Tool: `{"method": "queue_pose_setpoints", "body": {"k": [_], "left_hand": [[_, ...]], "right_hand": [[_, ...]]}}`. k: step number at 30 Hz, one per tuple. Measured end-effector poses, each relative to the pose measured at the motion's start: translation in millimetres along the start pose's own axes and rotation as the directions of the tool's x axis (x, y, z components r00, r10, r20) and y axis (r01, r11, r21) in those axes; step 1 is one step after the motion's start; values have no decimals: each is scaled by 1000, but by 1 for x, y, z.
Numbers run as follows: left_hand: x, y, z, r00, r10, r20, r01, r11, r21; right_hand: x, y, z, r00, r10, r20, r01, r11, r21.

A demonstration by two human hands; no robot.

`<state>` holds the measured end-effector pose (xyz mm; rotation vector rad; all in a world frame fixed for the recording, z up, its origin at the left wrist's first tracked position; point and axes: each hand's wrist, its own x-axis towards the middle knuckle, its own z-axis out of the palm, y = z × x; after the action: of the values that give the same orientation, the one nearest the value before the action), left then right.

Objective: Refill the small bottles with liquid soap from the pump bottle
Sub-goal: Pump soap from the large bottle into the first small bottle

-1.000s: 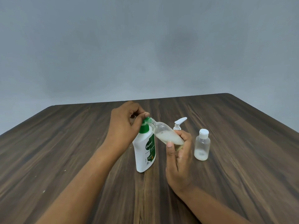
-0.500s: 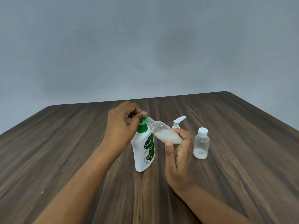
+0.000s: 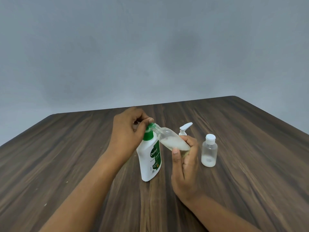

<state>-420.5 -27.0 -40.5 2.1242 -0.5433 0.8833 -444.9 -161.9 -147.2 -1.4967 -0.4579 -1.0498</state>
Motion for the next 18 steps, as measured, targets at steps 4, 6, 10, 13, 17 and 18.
{"method": "queue_pose_setpoints", "body": {"k": [4,6,10,13,17,18], "left_hand": [[-5,-1,3,999,2,-38,-3,1000,-13],[0,4,-1,1000,0,-22,0,1000,12],[14,7,-11,997,2,78,-8,997,75],[8,4,-7,1000,8,19,-8,1000,30],[-7,0,5,998,-2,-68,2,1000,-4],[-7,0,6,998,0,-68,0,1000,-5]], "right_hand": [[-1,-2,-1,1000,5,-1,-5,1000,-2],[0,-2,1,1000,6,-5,-6,1000,9],[2,-2,2,1000,1,6,-2,1000,19],[1,-1,2,1000,3,9,-3,1000,8],[-1,0,1,1000,15,4,-15,1000,23],[-1,0,1,1000,14,-2,-14,1000,22]]}}
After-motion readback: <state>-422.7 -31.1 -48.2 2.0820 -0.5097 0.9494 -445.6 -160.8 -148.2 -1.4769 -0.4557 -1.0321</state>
